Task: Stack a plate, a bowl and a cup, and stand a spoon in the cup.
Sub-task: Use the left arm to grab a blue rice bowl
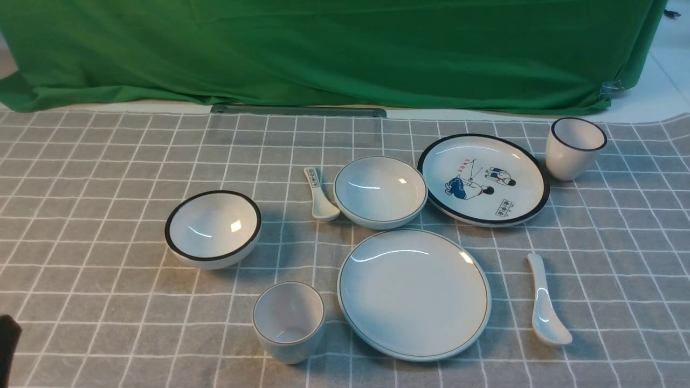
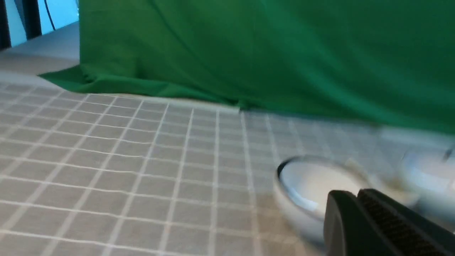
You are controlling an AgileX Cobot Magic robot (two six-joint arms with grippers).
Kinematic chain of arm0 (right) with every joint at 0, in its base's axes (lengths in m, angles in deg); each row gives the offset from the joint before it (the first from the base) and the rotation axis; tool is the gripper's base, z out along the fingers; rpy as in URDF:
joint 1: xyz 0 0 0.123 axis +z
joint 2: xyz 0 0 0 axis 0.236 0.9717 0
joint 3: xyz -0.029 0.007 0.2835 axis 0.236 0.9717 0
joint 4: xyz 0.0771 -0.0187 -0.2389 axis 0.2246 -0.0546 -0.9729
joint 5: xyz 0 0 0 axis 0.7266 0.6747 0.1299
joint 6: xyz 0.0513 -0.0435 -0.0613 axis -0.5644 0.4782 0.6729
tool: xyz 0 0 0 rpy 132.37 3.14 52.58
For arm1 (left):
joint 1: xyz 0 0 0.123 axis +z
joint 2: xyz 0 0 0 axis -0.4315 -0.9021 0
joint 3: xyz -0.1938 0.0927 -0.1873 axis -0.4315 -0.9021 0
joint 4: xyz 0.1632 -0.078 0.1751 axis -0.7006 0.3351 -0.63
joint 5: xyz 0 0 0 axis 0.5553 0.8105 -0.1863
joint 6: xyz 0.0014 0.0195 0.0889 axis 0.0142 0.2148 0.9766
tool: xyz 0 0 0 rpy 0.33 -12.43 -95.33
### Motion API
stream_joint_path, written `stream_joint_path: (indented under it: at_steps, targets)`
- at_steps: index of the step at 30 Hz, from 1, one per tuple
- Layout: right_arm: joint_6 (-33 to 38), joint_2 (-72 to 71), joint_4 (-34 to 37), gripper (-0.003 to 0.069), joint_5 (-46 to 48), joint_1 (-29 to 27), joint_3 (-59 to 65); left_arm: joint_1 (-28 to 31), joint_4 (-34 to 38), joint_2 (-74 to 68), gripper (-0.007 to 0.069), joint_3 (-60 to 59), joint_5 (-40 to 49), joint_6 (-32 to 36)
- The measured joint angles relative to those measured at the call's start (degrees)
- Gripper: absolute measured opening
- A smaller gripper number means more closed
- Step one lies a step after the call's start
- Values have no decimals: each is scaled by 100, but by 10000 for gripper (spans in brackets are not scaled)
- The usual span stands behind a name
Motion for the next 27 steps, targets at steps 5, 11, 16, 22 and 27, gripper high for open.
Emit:
stream_joint_path:
  at_steps: [5,11,16,22,27]
  targets:
    - [-149,0,45,242,-214,0,0,0,992,0,17,0,-820,-1029]
    - [-2653,0,1045,242,-1787,0,0,0,997,0,17,5,-2938,-2432]
    - [-3053,0,1123,239,-2451,0,0,0,668,-345,17,828,-2753,-2764]
    - [-3185,0,1148,239,-2774,0,0,0,-537,-2512,17,3548,526,-2582]
    - [-3546,0,1160,195,-2028,122,-195,0,-358,-4272,17,4908,3072,-1398]
